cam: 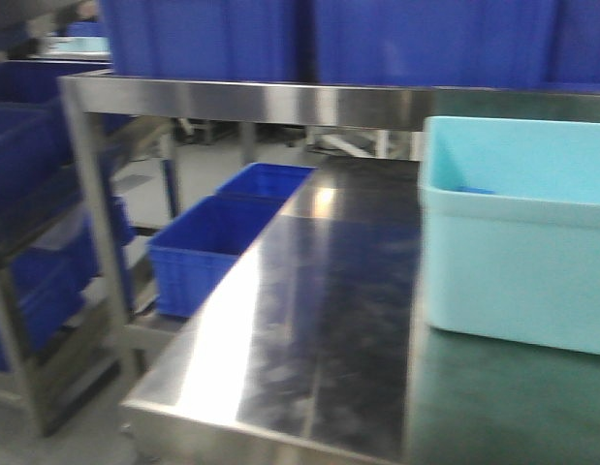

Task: Pick red cube and place on left shelf
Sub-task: 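Raise the held red cube clear of the tub with the right gripper, then drive the base across the room holding the red cube in the right gripper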

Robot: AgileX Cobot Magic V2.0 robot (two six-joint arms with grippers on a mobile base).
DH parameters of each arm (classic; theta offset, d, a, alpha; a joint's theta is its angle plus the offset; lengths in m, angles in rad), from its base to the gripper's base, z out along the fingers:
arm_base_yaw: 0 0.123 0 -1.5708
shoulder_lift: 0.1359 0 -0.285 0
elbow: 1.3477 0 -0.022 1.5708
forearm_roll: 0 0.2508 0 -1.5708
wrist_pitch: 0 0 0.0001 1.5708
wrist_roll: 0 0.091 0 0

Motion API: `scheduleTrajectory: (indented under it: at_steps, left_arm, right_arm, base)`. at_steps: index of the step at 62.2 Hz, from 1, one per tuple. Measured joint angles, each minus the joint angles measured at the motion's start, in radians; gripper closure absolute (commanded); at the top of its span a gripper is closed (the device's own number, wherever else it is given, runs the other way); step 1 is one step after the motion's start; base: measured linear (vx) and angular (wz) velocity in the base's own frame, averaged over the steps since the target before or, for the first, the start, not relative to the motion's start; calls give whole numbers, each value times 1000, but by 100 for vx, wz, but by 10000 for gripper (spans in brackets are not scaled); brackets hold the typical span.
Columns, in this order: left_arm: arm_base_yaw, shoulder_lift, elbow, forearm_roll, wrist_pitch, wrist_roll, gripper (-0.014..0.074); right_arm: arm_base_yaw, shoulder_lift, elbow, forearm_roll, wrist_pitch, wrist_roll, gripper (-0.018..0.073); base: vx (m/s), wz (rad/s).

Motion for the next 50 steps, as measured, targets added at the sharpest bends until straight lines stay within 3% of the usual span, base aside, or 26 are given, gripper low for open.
scheduleTrajectory:
  at_steps: [23, 50]
  left_arm:
    - [0, 0, 0, 0, 0, 0, 495]
    - [0, 0, 0, 0, 0, 0, 495]
  right_arm:
    - [0, 0, 0, 0, 0, -2, 448]
    - [0, 0, 0, 0, 0, -2, 448]
  base:
    - [-12, 71]
    - [-10, 95]
